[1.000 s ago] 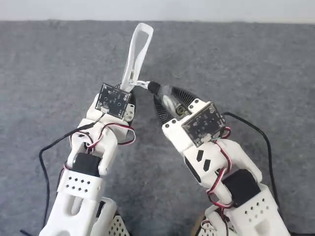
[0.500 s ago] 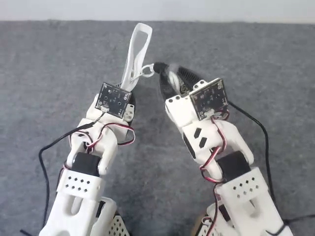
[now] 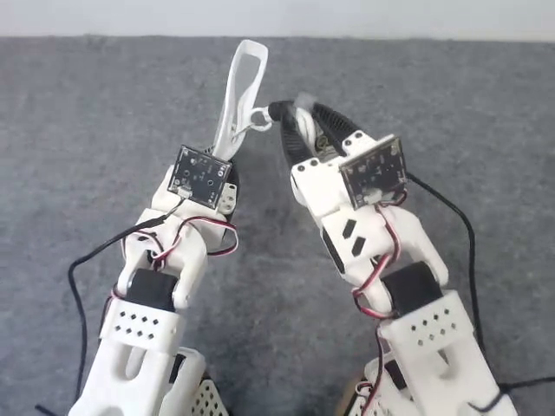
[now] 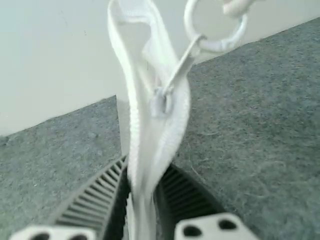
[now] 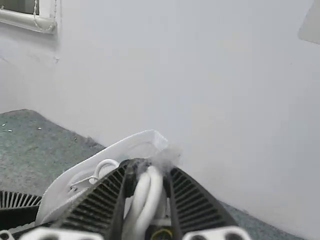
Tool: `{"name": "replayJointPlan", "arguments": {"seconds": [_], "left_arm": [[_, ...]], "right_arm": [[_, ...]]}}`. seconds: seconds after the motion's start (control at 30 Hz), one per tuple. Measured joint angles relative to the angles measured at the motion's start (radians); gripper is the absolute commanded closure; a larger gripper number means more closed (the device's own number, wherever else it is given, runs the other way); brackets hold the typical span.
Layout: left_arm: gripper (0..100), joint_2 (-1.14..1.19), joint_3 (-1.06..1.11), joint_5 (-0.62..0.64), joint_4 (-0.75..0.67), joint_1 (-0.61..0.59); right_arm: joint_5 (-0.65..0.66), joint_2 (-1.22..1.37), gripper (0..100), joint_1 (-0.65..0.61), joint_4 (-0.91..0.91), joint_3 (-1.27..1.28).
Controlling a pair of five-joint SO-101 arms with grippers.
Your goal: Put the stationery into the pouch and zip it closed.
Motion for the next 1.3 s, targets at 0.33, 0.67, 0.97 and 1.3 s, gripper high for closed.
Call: {"name": "replayJointPlan", "arguments": {"seconds": [0.33, 0.67, 0.97, 1.3], "left_arm": [[99, 0.0, -0.002, 0.0, 0.0, -0.008], [99, 0.0, -0.003, 0.0, 0.0, -0.009], [99, -0.002, -0.002, 0.0, 0.009, -0.029], [99, -0.002, -0.002, 0.0, 0.009, -0.029]], "right_arm": [[-0.003, 0.259, 99.2, 0.028, 0.0, -0.196], [-0.003, 0.454, 99.2, 0.086, -0.006, -0.397], [-0.003, 0.565, 99.2, 0.152, -0.028, -0.537], [-0.003, 0.511, 93.5, 0.144, 0.187, -0.537]]}}
